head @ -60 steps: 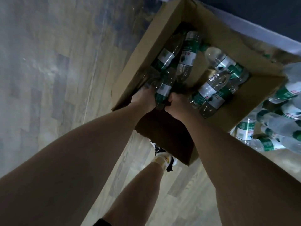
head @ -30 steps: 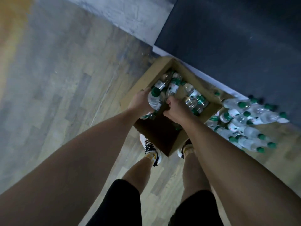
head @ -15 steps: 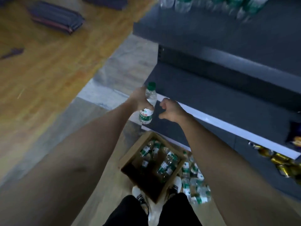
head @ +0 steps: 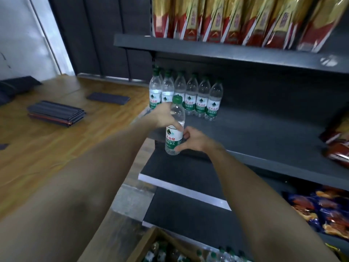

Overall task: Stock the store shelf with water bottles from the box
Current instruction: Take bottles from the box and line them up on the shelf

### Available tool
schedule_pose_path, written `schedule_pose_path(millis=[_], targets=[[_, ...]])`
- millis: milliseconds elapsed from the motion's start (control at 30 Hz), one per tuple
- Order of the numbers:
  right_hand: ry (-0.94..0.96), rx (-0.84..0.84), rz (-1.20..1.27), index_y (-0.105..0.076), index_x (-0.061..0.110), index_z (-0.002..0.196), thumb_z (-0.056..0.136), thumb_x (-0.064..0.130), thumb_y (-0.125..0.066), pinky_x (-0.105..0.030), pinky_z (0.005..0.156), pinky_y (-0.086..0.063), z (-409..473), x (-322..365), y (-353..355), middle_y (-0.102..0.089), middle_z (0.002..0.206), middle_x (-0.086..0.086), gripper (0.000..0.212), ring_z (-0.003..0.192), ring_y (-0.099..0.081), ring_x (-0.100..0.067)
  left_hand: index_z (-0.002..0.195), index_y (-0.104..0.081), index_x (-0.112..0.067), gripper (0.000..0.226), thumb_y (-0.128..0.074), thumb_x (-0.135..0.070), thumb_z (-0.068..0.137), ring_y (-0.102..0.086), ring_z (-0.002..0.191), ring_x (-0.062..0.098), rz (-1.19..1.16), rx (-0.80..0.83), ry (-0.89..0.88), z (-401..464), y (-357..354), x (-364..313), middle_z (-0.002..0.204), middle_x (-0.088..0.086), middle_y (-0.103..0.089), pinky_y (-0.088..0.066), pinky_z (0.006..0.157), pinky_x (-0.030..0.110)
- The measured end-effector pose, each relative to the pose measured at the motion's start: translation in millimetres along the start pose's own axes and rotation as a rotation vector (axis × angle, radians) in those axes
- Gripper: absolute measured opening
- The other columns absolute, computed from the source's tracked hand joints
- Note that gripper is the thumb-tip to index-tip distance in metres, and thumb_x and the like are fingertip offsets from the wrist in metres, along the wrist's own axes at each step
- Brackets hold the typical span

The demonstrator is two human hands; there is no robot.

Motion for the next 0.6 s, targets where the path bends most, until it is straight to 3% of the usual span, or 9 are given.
schedule_pose_path(millis=[100, 200, 267, 367, 433, 600], targets=[[-0.003, -0.064, 0.087, -0.053, 0.023, 0.125, 0.048, 0.04, -0.095, -0.034, 0.092, -0.052, 2, 1, 21, -0.065, 0.114, 0.01, 0.089, 0.105, -0.062, -0.01, 0.12, -0.06, -0.018, 0.091, -0.097, -0.036, 0.039, -0.062, 0.107, 0.018, -0.041, 0.033, -0.039, 14, -1, -31, 0.114, -0.006, -0.066, -0.052, 0.096, 0.036], [-0.019, -0.205, 0.157, -0.058, 0.025, 0.121, 0.038, 0.057, -0.087, -0.034, 0.091, -0.054, 5, -5, 37, -0.068, 0.111, 0.009, 0.093, 0.103, -0.065, -0.011, 0.121, -0.058, -0.012, 0.086, -0.097, -0.034, 0.048, -0.059, 0.111, 0.018, -0.043, 0.056, -0.045, 27, -9, -53, 0.116, -0.003, -0.064, -0.048, 0.099, 0.035], [-0.052, -0.317, 0.165, -0.06, 0.025, 0.114, 0.04, 0.054, -0.082, -0.035, 0.087, -0.055, 1, -9, 47, -0.067, 0.107, 0.008, 0.082, 0.098, -0.064, -0.013, 0.124, -0.058, -0.013, 0.089, -0.096, -0.039, 0.048, -0.059, 0.111, 0.018, -0.034, 0.103, -0.053, 35, -17, -65, 0.118, -0.004, -0.064, -0.049, 0.099, 0.038], [-0.118, -0.431, 0.143, -0.059, 0.03, 0.106, 0.048, 0.045, -0.076, -0.035, 0.083, -0.056, -3, -23, 62, -0.067, 0.1, 0.01, 0.062, 0.093, -0.064, -0.015, 0.116, -0.052, -0.021, 0.069, -0.092, -0.035, 0.062, -0.062, 0.096, 0.016, 0.008, 0.199, -0.06, 47, -28, -77, 0.106, -0.004, -0.062, -0.057, 0.084, 0.036], [-0.156, -0.473, 0.188, -0.062, 0.031, 0.104, 0.042, 0.046, -0.073, -0.034, 0.081, -0.057, -1, -36, 75, -0.069, 0.096, 0.011, 0.065, 0.091, -0.066, -0.014, 0.115, -0.05, -0.019, 0.066, -0.091, -0.031, 0.065, -0.061, 0.087, 0.019, 0.045, 0.215, -0.047, 58, -31, -79, 0.1, 0.001, -0.062, -0.054, 0.078, 0.036], [-0.218, -0.567, 0.346, -0.061, 0.025, 0.114, 0.038, 0.039, -0.077, -0.034, 0.083, -0.058, 7, -73, 113, -0.071, 0.099, 0.009, 0.079, 0.095, -0.067, -0.015, 0.108, -0.057, -0.015, 0.044, -0.084, -0.029, 0.076, -0.062, 0.089, 0.024, 0.134, 0.121, -0.039, 88, -49, -78, 0.101, 0.008, -0.066, -0.048, 0.079, 0.032]])
Point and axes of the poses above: each hand's wrist, its own z-axis towards the middle knuckle, its own y-axis out of the back of the hand, x = y × z, the point moved 2 cm from there along z, towards the middle knuckle
